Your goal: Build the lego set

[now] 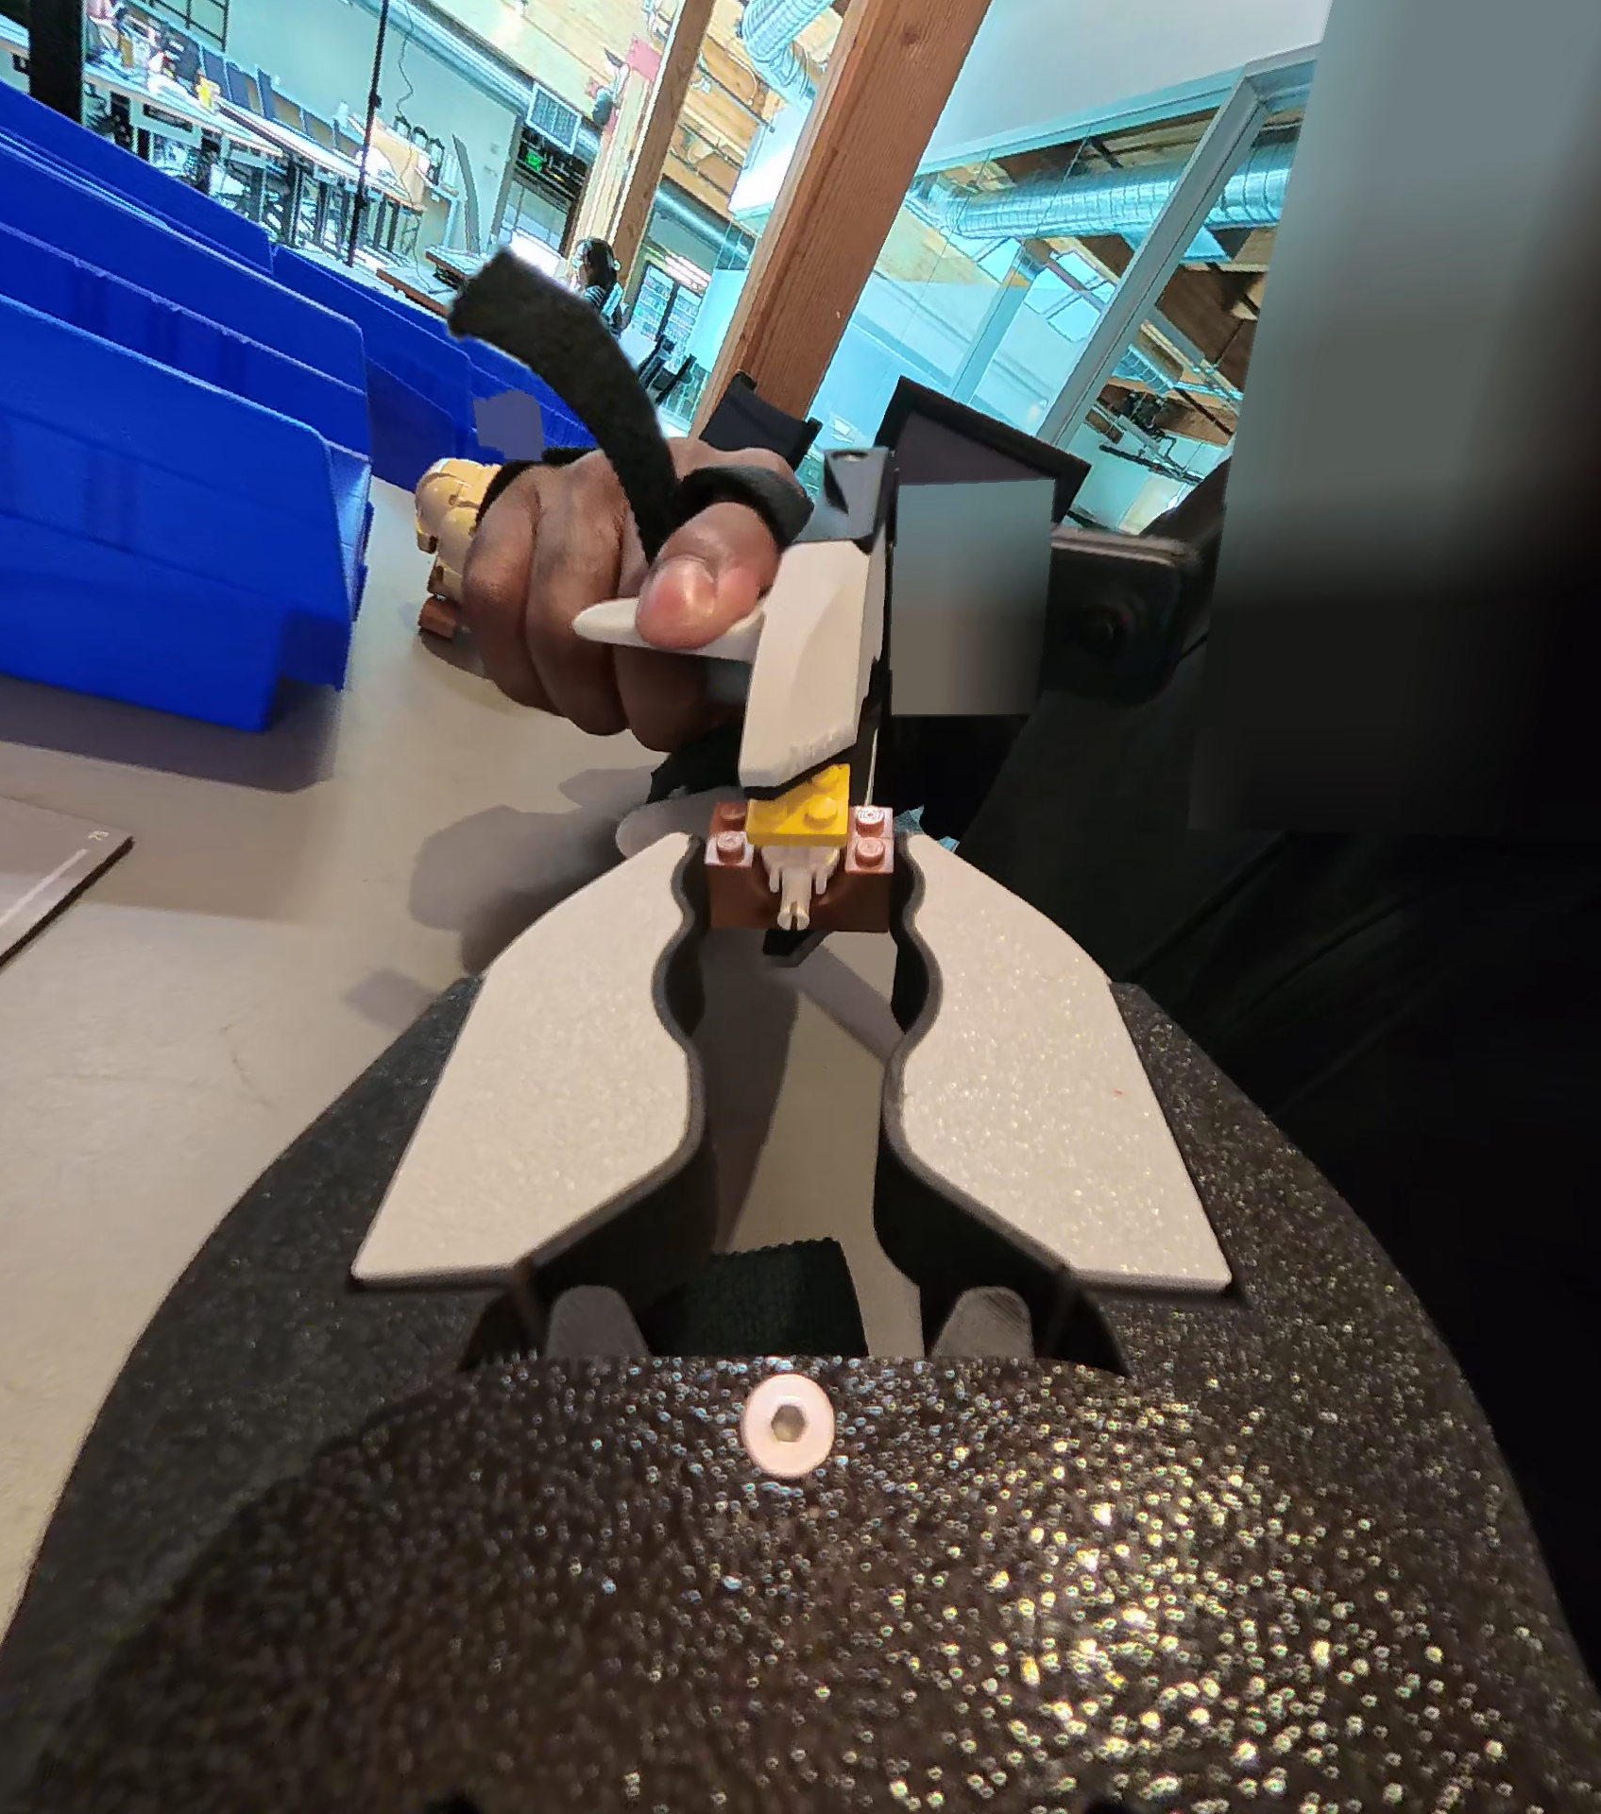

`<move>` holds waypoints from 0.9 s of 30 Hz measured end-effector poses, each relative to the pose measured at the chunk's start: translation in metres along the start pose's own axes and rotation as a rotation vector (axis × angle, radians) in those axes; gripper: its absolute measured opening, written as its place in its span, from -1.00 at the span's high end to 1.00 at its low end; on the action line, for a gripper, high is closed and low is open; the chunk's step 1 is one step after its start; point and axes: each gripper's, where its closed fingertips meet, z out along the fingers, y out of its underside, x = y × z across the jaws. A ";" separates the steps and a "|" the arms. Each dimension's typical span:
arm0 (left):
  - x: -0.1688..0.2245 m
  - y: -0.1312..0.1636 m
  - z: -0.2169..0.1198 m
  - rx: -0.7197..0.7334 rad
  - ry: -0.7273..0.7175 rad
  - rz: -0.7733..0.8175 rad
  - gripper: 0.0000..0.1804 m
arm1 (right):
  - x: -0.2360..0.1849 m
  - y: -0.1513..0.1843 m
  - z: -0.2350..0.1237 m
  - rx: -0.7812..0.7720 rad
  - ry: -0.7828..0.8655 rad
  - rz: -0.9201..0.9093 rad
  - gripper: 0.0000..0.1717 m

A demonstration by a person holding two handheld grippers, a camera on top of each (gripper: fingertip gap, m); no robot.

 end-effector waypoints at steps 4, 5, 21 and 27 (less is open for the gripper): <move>0.000 0.000 0.000 0.002 -0.001 0.004 0.62 | 0.000 0.000 0.000 -0.002 0.013 -0.031 0.66; 0.000 0.000 0.000 0.003 -0.003 0.005 0.62 | 0.001 0.000 0.000 -0.003 0.020 -0.038 0.66; 0.000 -0.001 -0.001 0.005 0.008 -0.016 0.62 | 0.002 -0.003 0.000 0.038 -0.003 0.097 0.42; -0.003 0.002 0.001 -0.015 -0.011 -0.021 0.62 | -0.002 -0.002 -0.001 0.030 -0.015 0.043 0.65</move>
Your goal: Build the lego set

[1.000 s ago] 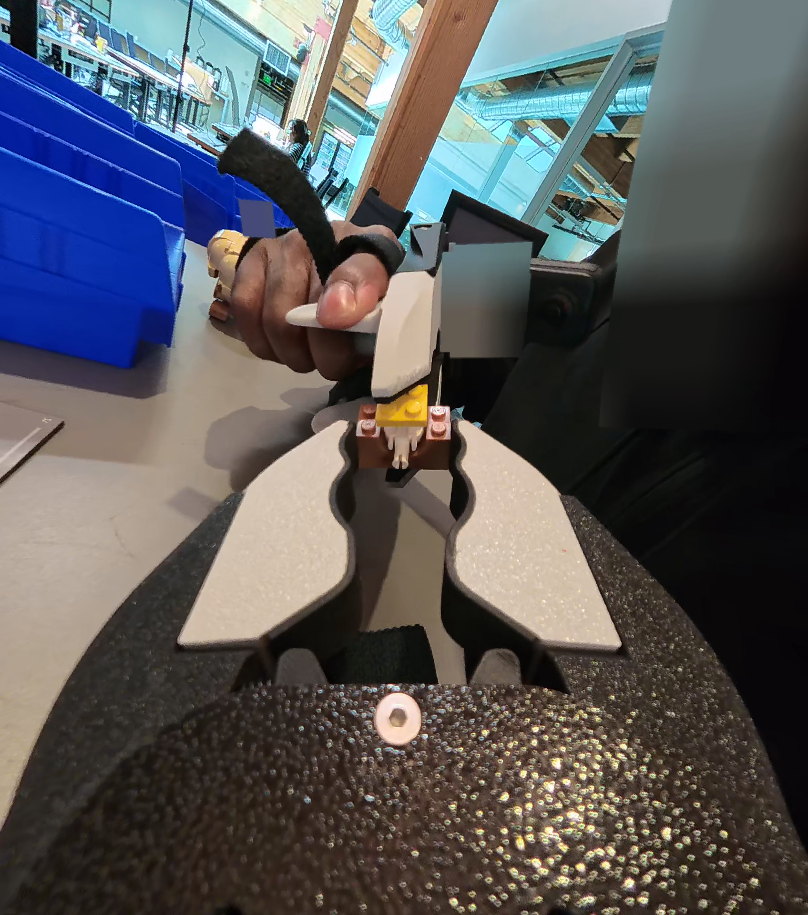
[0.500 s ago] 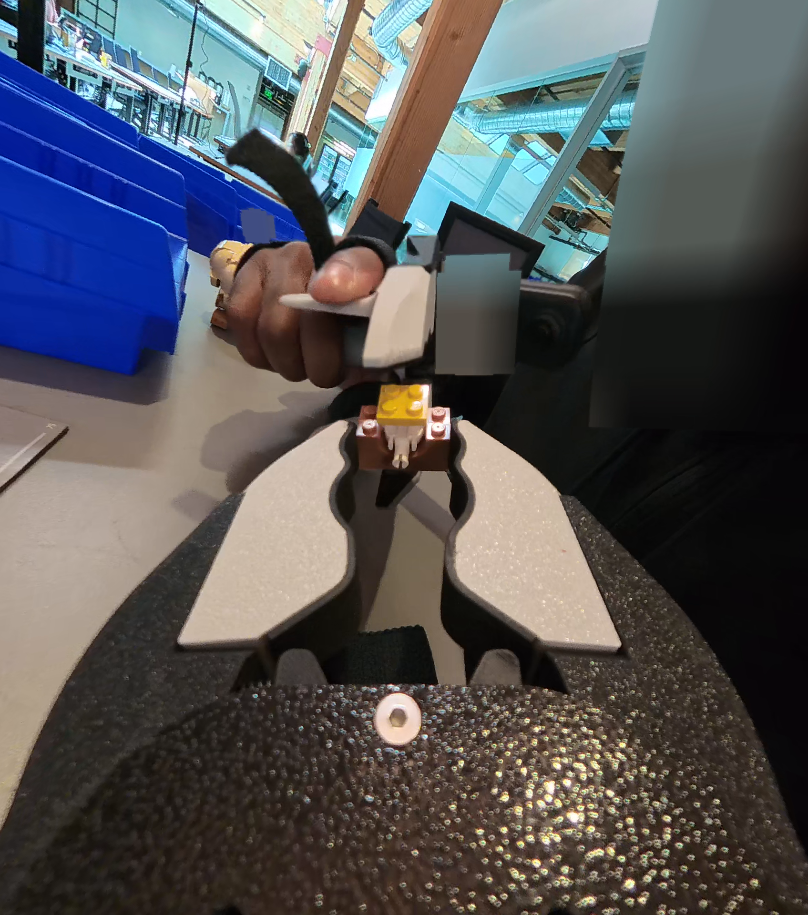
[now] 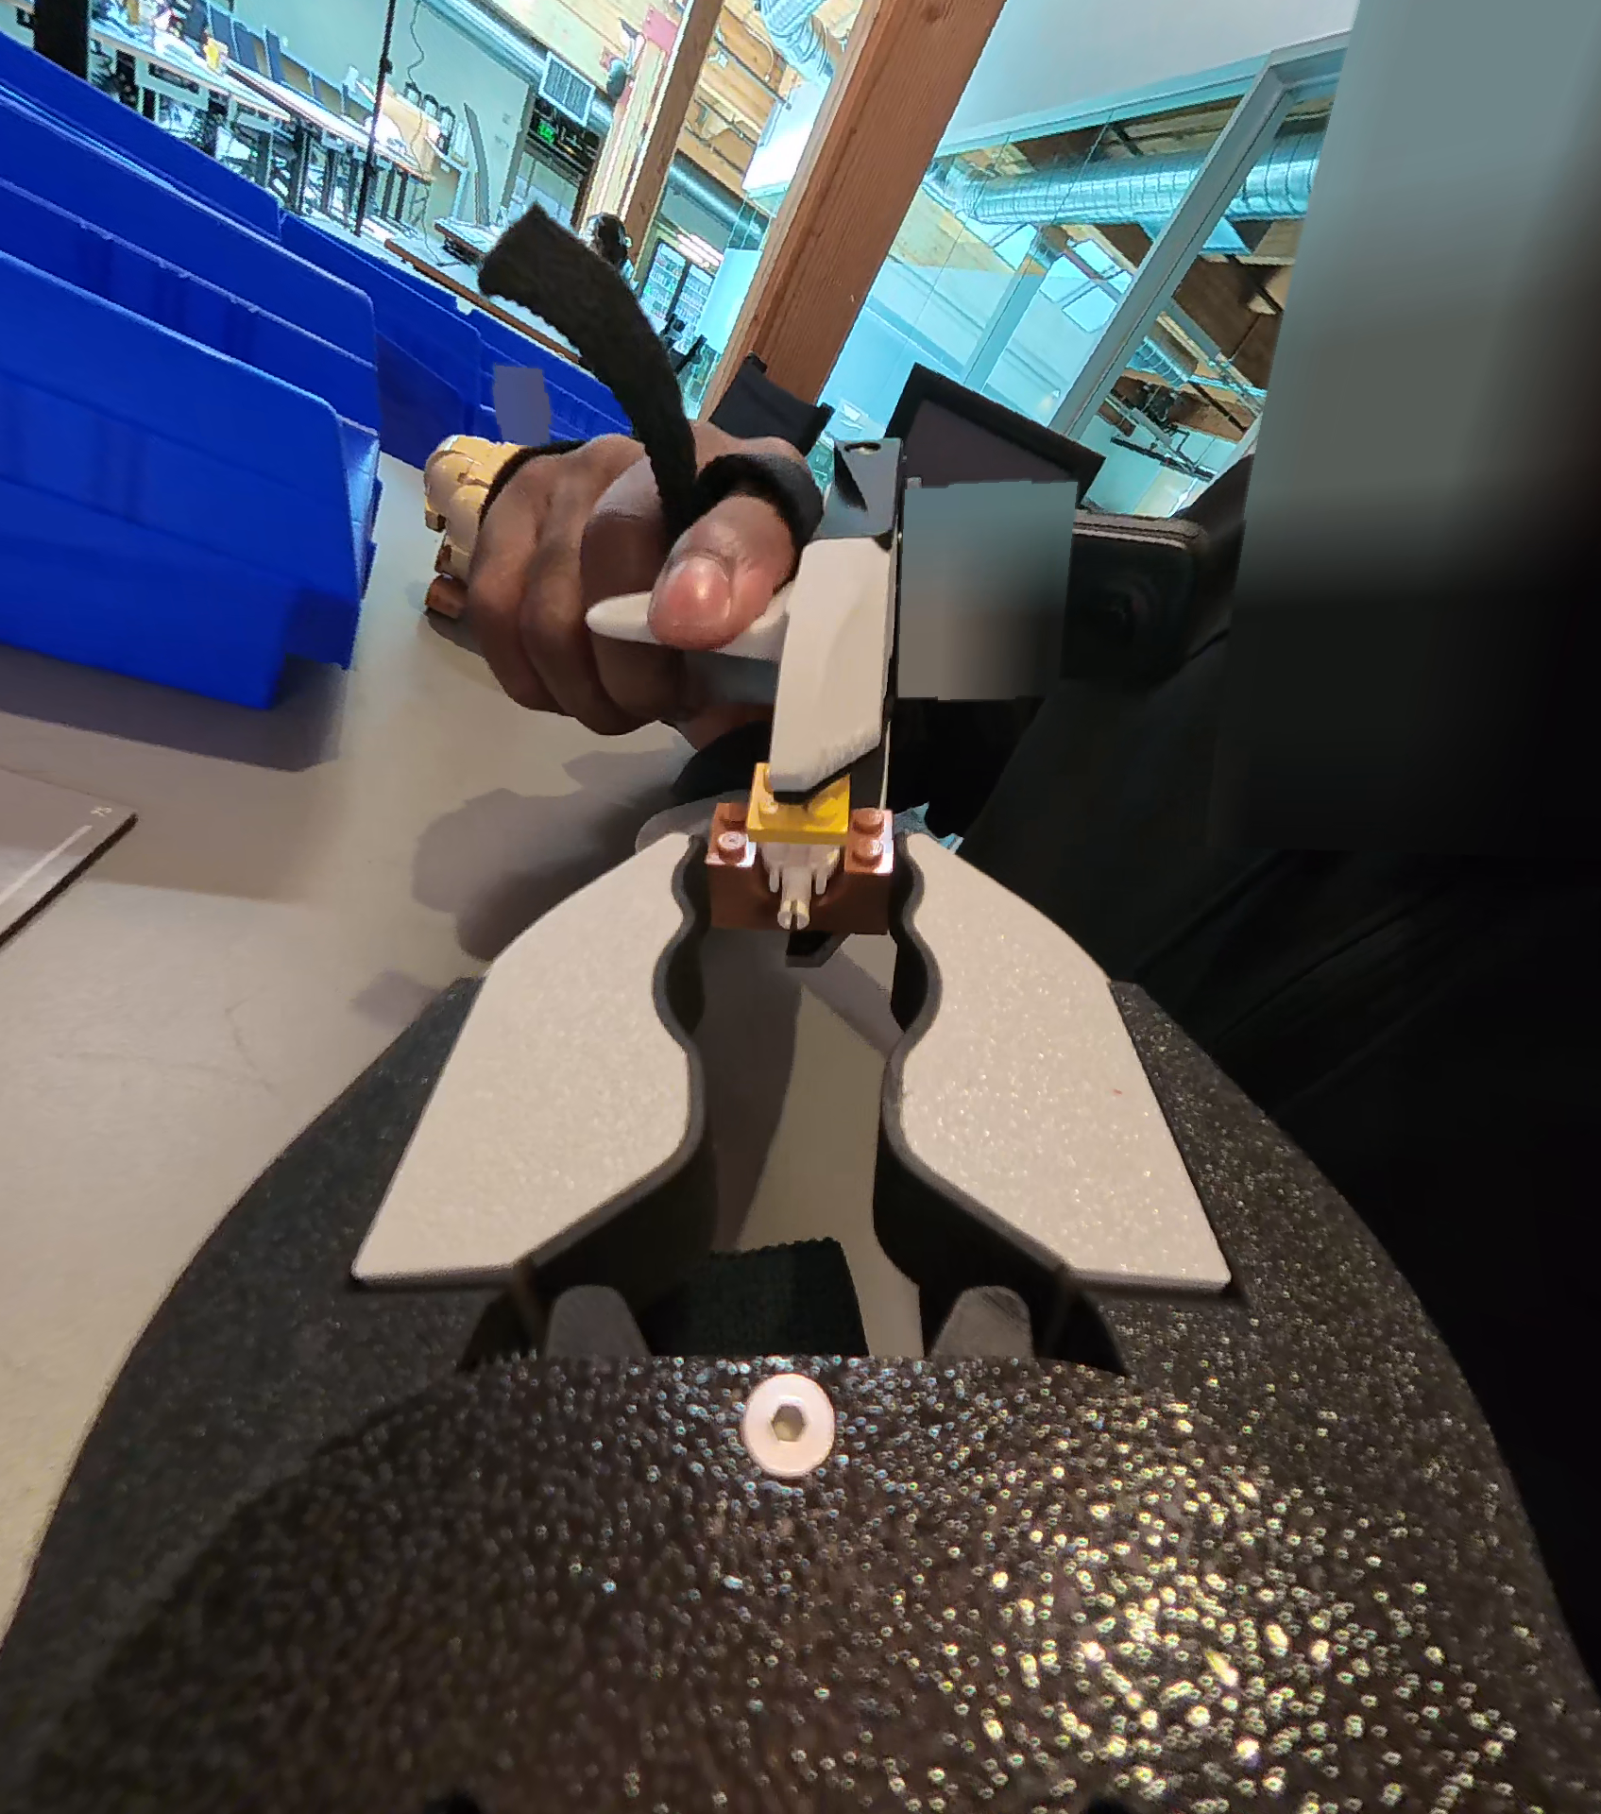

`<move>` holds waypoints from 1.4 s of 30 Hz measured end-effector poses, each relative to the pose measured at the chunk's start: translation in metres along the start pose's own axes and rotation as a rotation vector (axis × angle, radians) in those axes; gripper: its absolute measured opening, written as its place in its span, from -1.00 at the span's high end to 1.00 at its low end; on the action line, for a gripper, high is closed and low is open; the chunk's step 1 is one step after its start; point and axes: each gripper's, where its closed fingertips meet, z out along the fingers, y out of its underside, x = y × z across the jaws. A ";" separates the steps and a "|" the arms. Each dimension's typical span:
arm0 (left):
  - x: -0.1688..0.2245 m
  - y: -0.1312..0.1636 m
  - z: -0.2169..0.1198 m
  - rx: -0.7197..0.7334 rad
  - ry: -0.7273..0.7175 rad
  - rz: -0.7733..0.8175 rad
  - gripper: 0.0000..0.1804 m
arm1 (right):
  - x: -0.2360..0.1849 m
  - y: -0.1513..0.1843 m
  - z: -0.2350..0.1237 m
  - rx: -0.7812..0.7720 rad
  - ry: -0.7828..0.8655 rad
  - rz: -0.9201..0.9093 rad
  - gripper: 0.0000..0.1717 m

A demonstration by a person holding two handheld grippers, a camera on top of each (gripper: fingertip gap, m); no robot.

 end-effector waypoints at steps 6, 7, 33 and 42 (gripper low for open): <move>-0.004 0.003 -0.001 -0.023 -0.024 -0.001 0.62 | -0.003 0.004 0.001 -0.030 -0.007 -0.022 0.66; -0.004 0.004 -0.001 -0.031 -0.029 0.001 0.62 | -0.004 0.005 0.002 -0.037 -0.012 -0.028 0.66; -0.066 0.079 -0.049 -0.681 -0.501 0.328 0.61 | -0.034 0.070 -0.001 -0.313 -0.161 0.380 0.50; -0.065 0.078 -0.053 -0.690 -0.490 0.361 0.49 | -0.045 0.064 0.004 -0.312 -0.223 0.522 0.55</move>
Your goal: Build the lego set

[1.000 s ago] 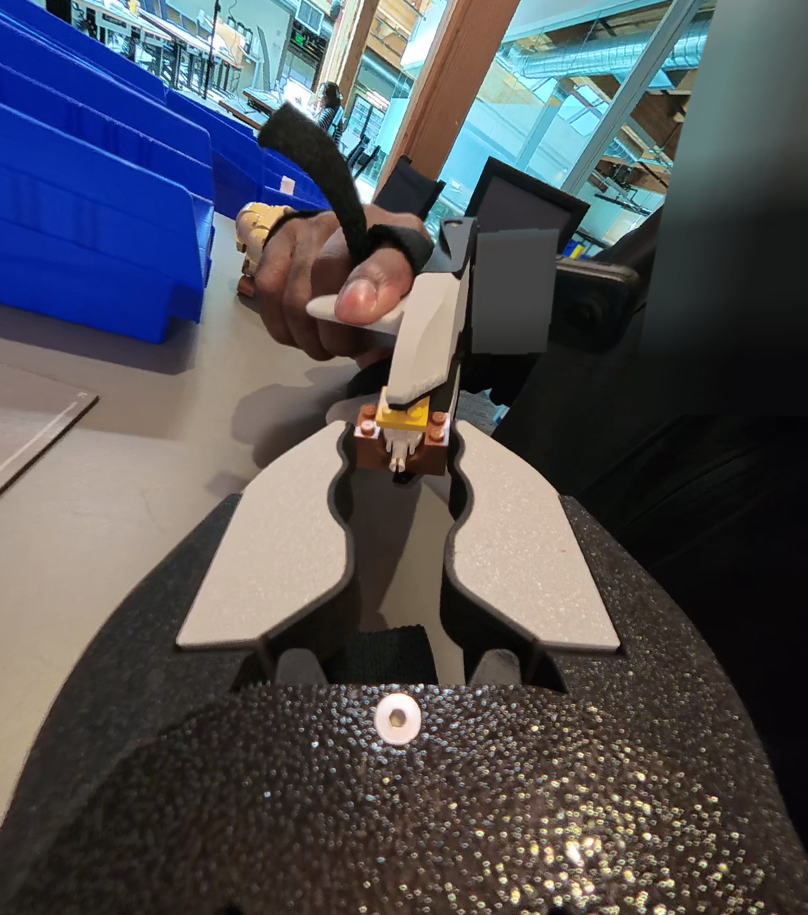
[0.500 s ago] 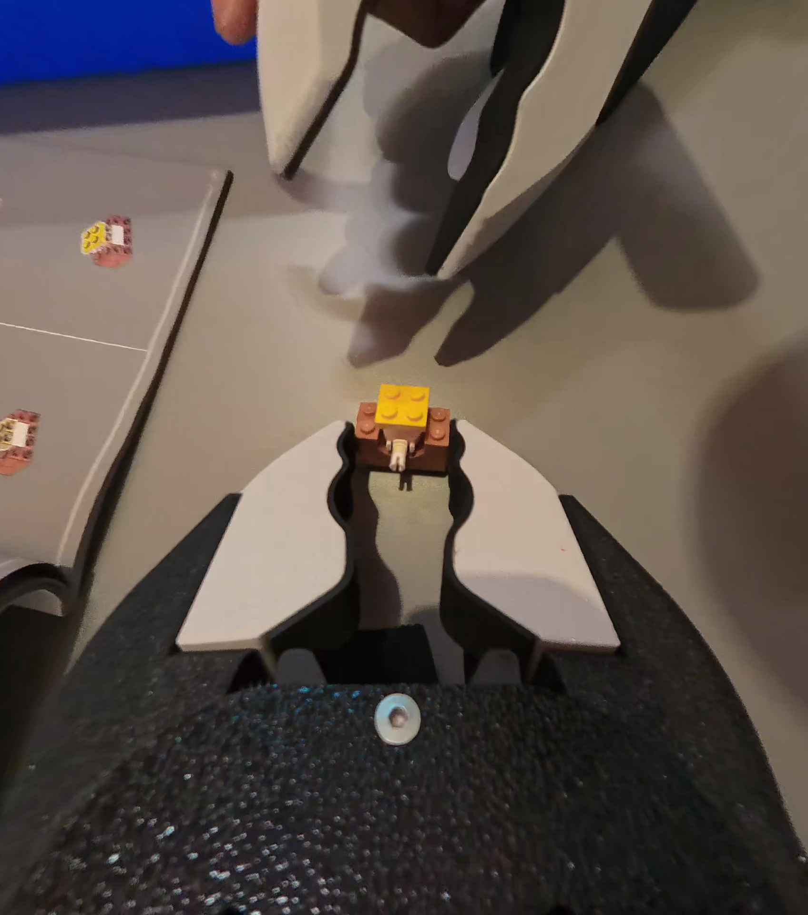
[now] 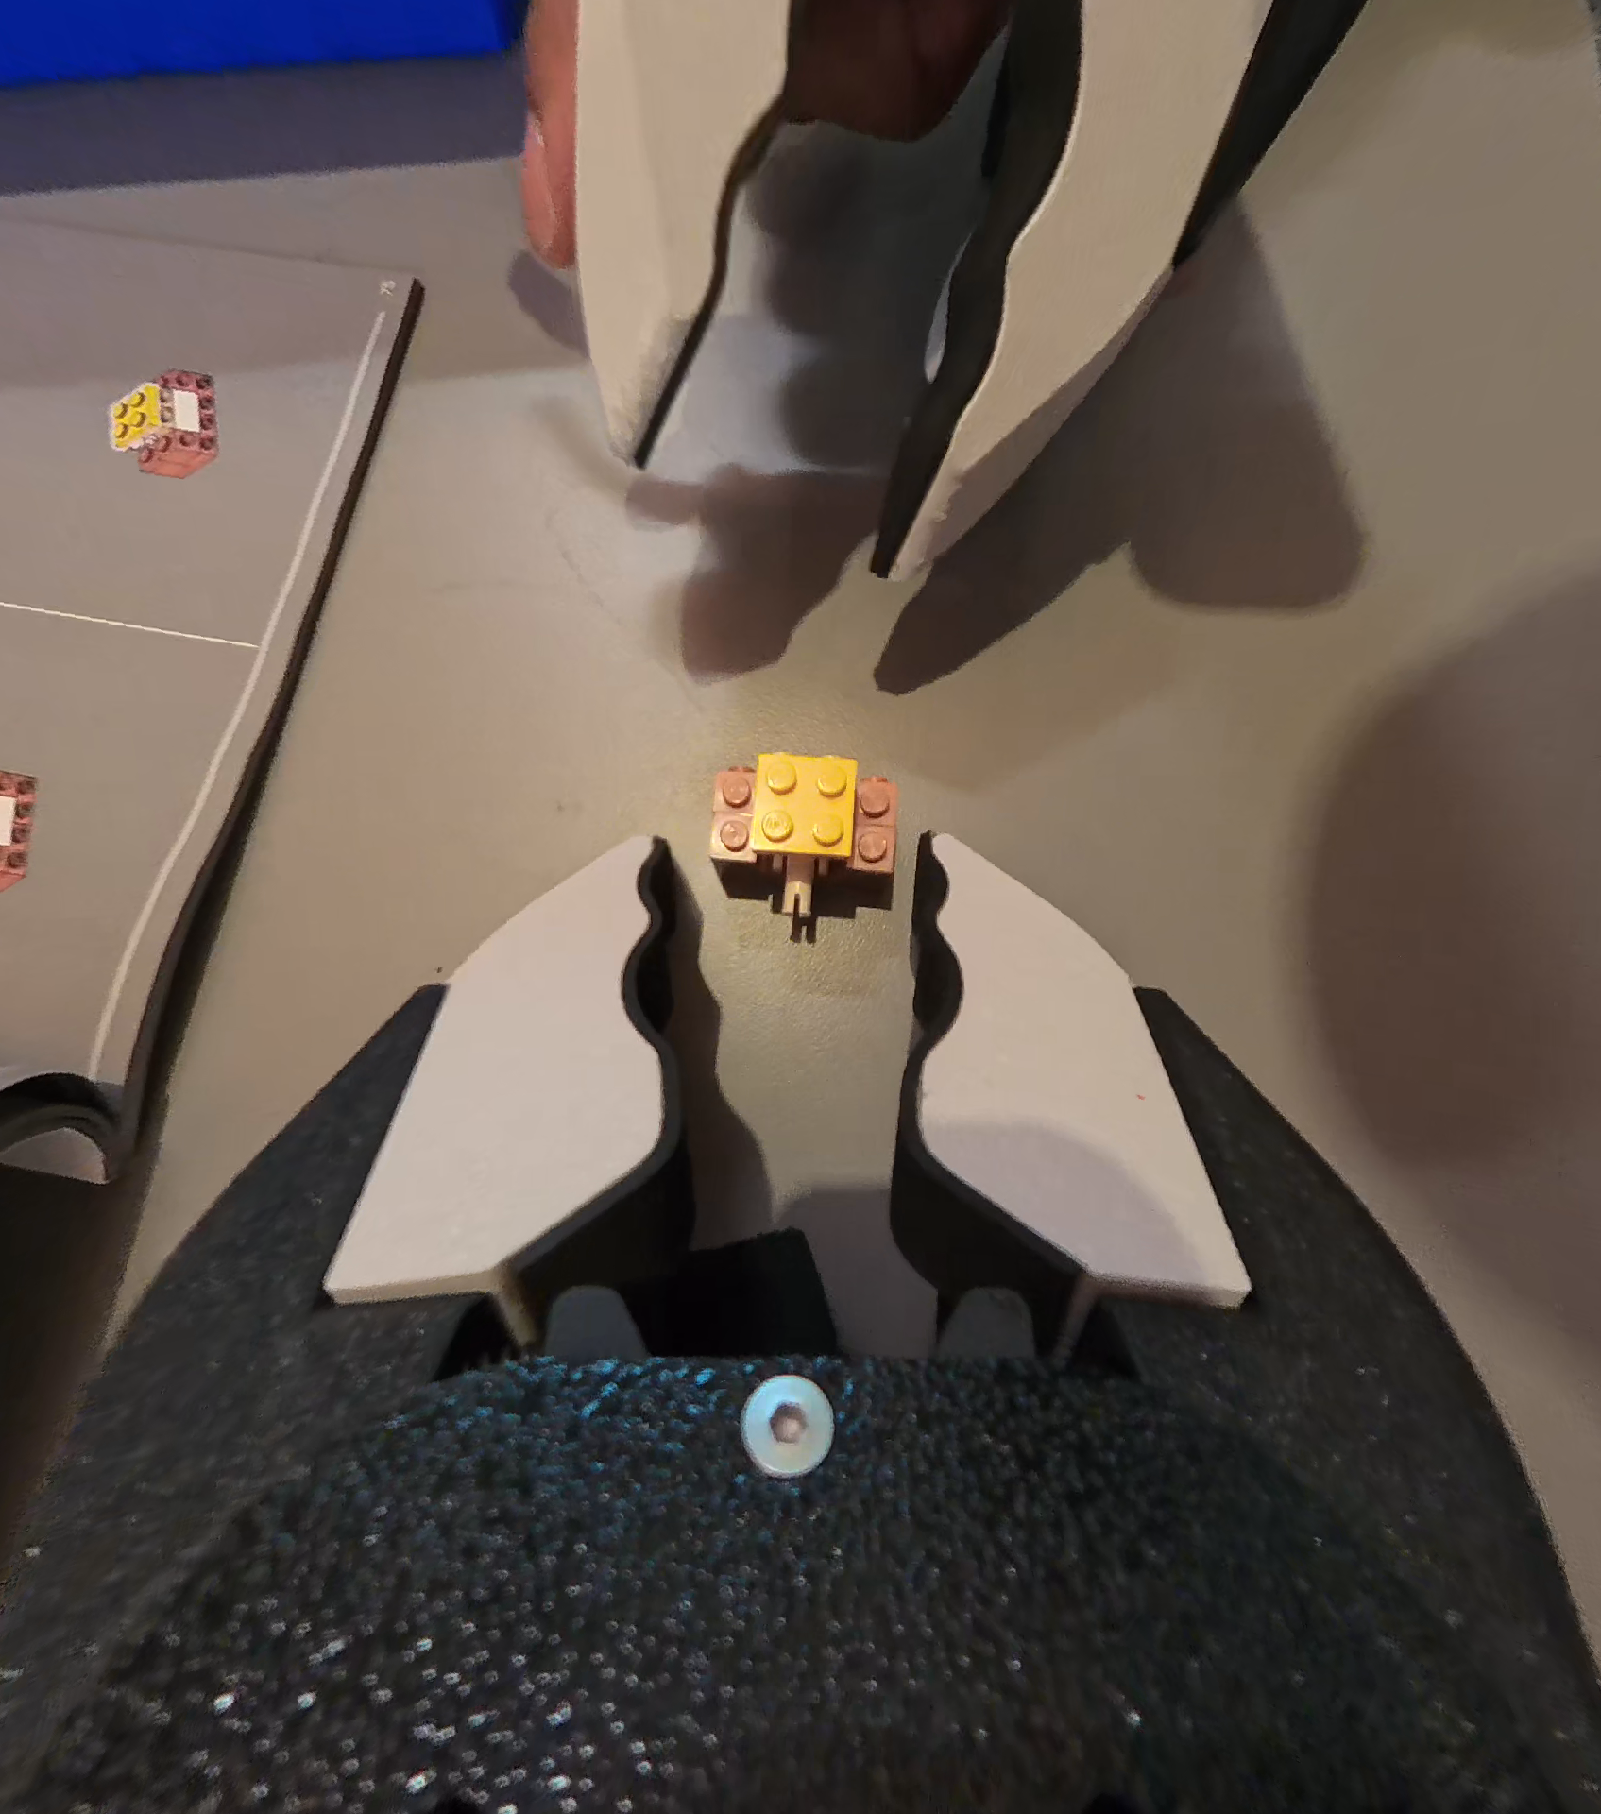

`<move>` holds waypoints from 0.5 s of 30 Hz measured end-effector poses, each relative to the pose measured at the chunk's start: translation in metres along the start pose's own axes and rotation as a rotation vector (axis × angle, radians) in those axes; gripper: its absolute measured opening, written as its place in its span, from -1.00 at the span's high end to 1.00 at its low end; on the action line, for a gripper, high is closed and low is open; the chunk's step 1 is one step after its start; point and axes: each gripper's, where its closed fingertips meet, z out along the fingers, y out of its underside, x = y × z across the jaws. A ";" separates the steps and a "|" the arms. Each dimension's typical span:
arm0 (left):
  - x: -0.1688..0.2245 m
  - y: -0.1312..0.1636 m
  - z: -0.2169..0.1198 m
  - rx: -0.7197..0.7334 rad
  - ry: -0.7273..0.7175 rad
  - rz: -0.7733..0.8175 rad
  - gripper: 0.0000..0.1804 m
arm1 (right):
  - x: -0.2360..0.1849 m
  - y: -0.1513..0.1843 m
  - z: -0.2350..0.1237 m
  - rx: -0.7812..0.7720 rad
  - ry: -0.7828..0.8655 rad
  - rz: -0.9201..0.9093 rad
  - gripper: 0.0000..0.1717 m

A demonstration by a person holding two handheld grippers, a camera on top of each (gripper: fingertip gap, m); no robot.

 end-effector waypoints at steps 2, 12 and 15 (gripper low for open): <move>0.001 -0.003 0.001 0.020 0.010 0.005 0.47 | -0.001 0.001 0.001 -0.006 -0.003 -0.005 0.56; 0.003 -0.007 0.004 0.028 0.015 0.031 0.62 | -0.008 0.006 0.006 -0.044 -0.009 -0.042 0.57; 0.004 -0.007 0.004 0.029 0.021 0.031 0.62 | -0.007 0.007 0.006 -0.052 -0.002 -0.045 0.57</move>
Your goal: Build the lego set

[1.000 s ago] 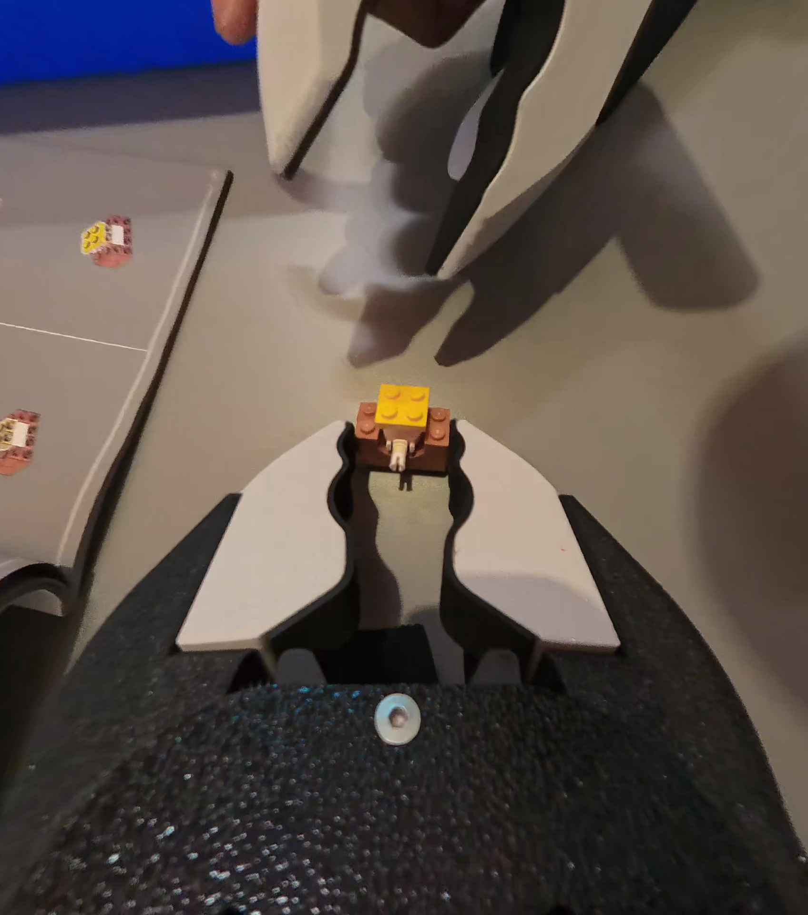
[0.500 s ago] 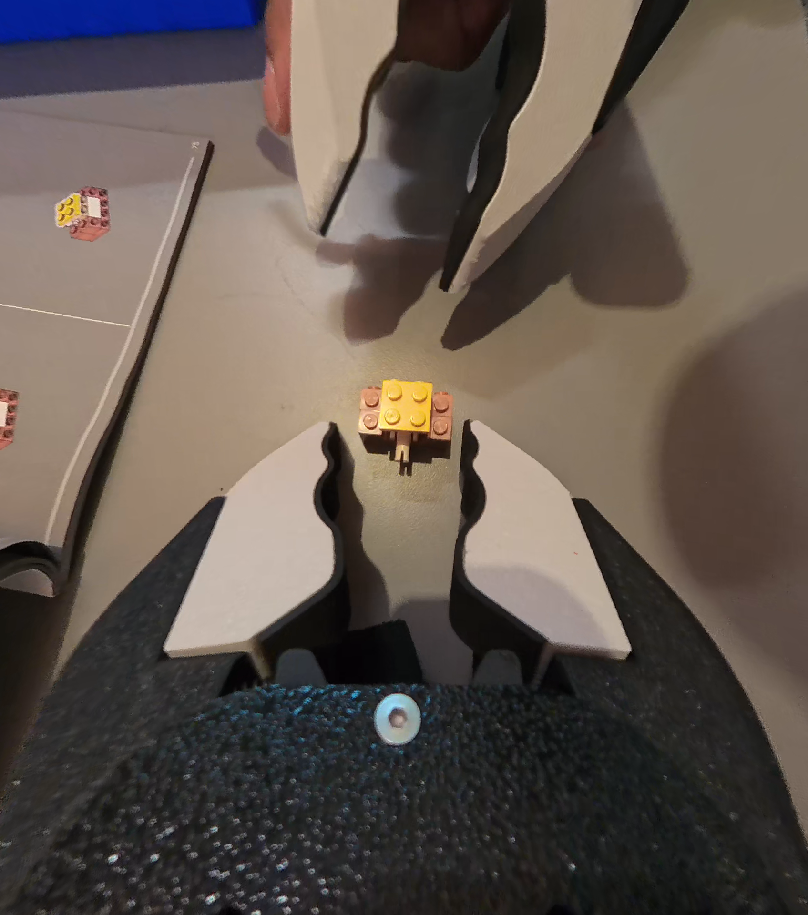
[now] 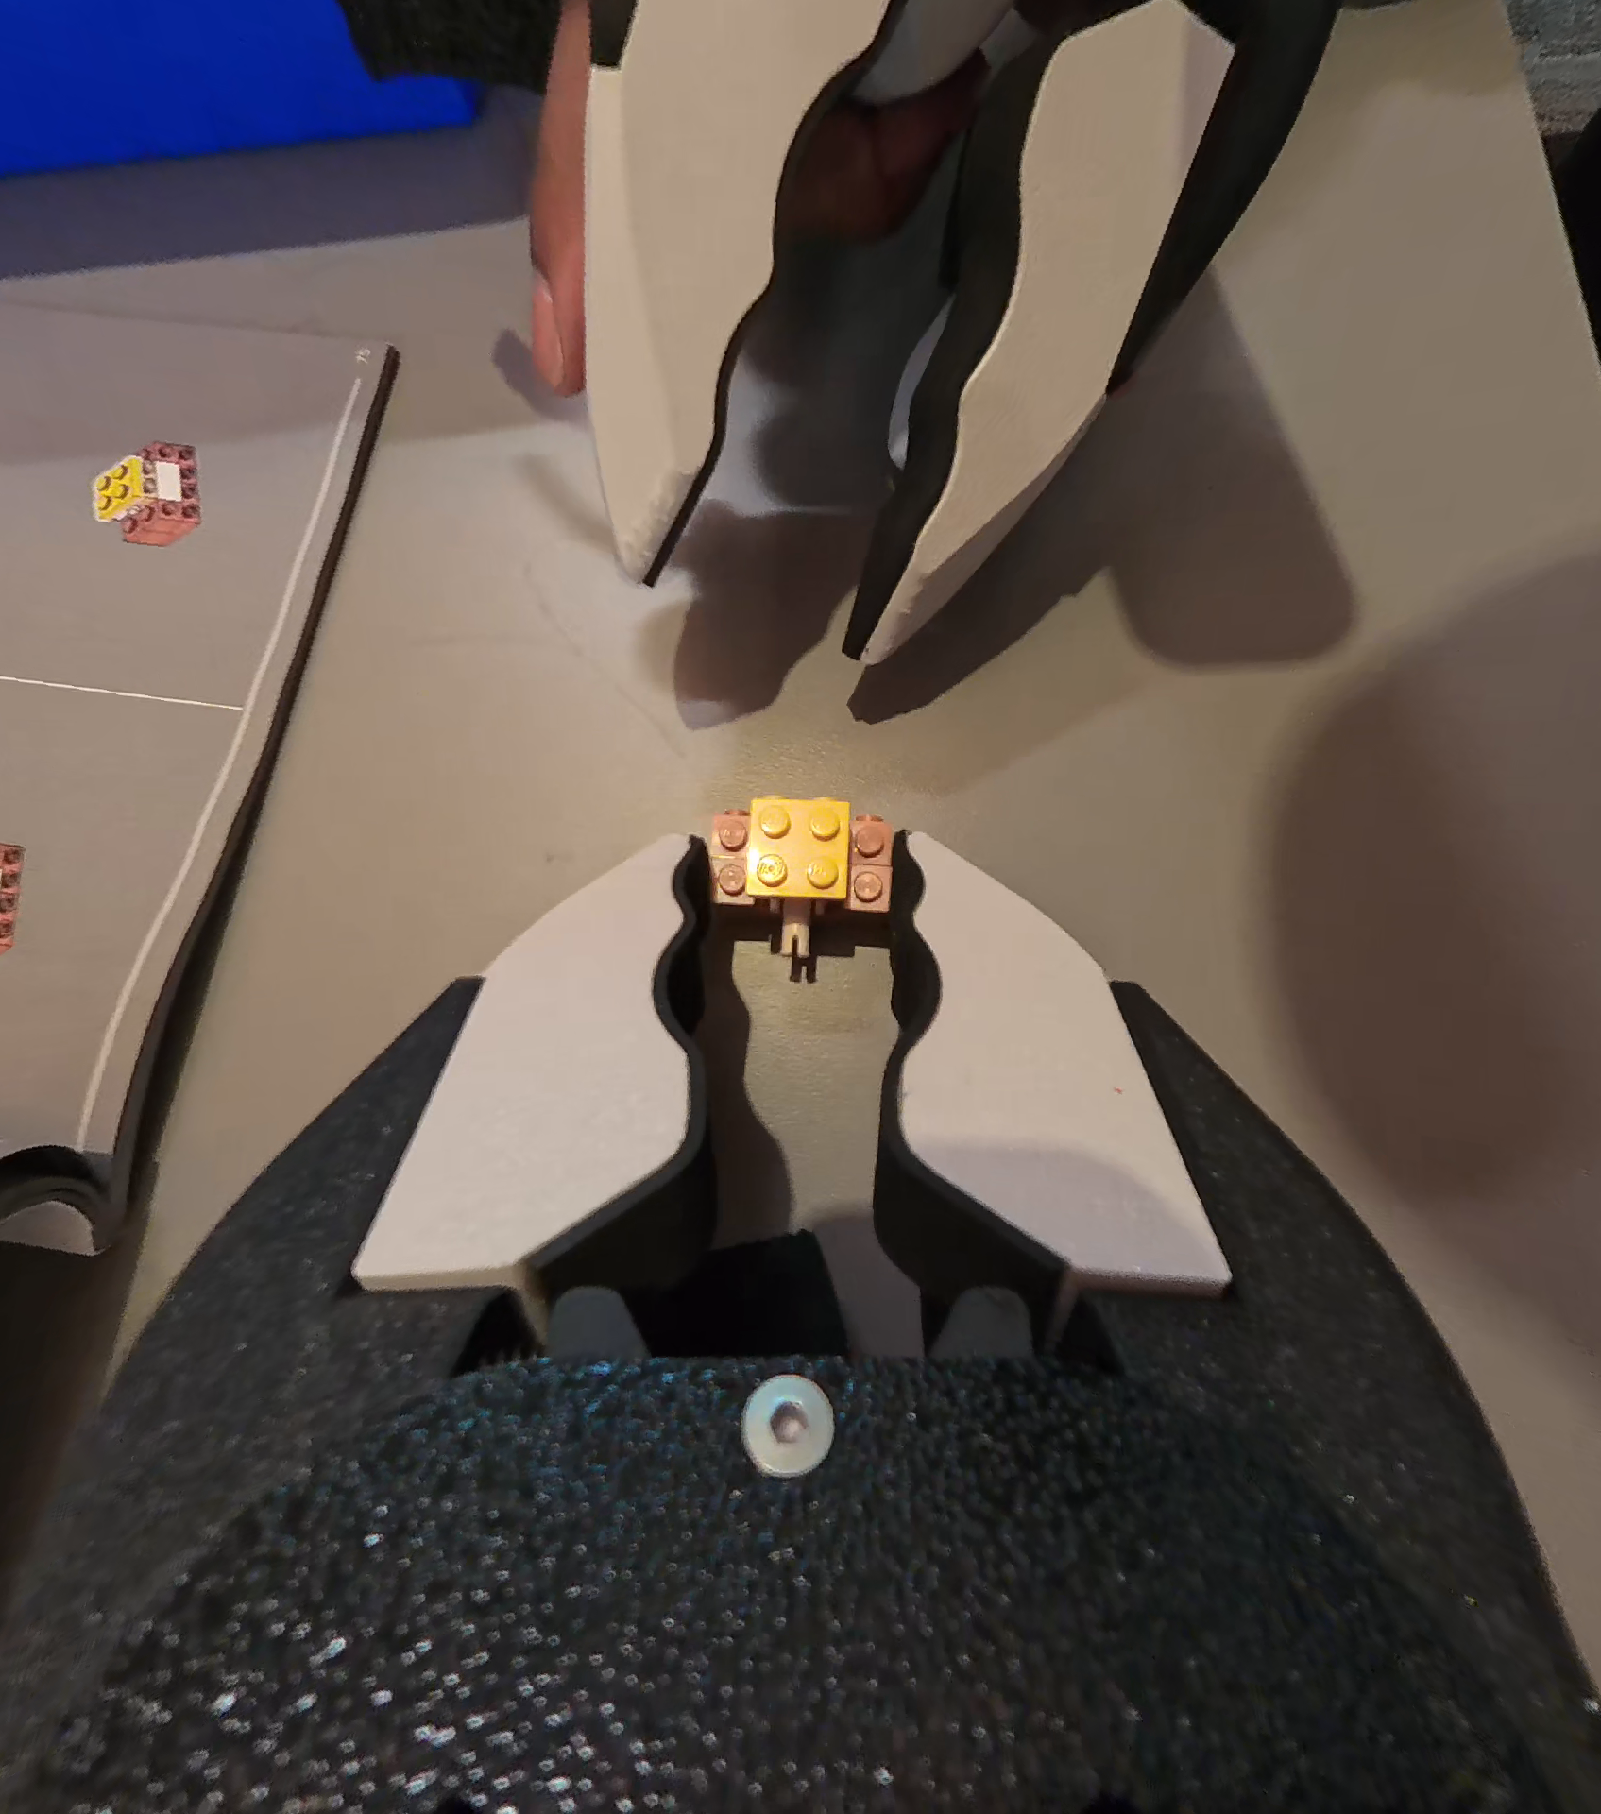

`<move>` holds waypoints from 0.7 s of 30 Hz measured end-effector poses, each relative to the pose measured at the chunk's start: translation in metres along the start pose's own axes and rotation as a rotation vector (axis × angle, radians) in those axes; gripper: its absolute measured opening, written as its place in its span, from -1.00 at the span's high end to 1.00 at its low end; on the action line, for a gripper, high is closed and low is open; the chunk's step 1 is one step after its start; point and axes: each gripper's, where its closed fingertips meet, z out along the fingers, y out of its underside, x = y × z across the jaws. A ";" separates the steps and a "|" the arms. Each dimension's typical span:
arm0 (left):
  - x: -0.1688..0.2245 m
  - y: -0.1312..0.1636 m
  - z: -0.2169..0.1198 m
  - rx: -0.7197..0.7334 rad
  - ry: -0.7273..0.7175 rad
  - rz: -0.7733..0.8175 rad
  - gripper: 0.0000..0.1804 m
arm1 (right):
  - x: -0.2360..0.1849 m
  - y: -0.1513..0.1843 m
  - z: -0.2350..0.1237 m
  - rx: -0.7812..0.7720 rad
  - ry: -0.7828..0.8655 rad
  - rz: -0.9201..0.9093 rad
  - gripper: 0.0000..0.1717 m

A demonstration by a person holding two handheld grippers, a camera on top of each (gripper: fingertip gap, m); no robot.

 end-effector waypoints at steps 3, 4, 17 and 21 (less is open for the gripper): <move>0.000 0.000 0.000 0.000 -0.002 0.002 0.62 | 0.001 0.002 0.000 -0.008 0.005 0.003 0.58; 0.000 0.000 0.000 0.000 0.000 0.003 0.62 | 0.002 0.002 0.000 -0.012 0.009 0.002 0.58; -0.008 -0.033 -0.038 0.233 0.030 -0.032 0.40 | 0.019 0.005 -0.011 0.028 0.075 0.179 0.58; -0.057 -0.048 -0.045 0.195 -0.184 -0.044 0.46 | 0.021 0.011 -0.019 0.042 0.101 0.248 0.60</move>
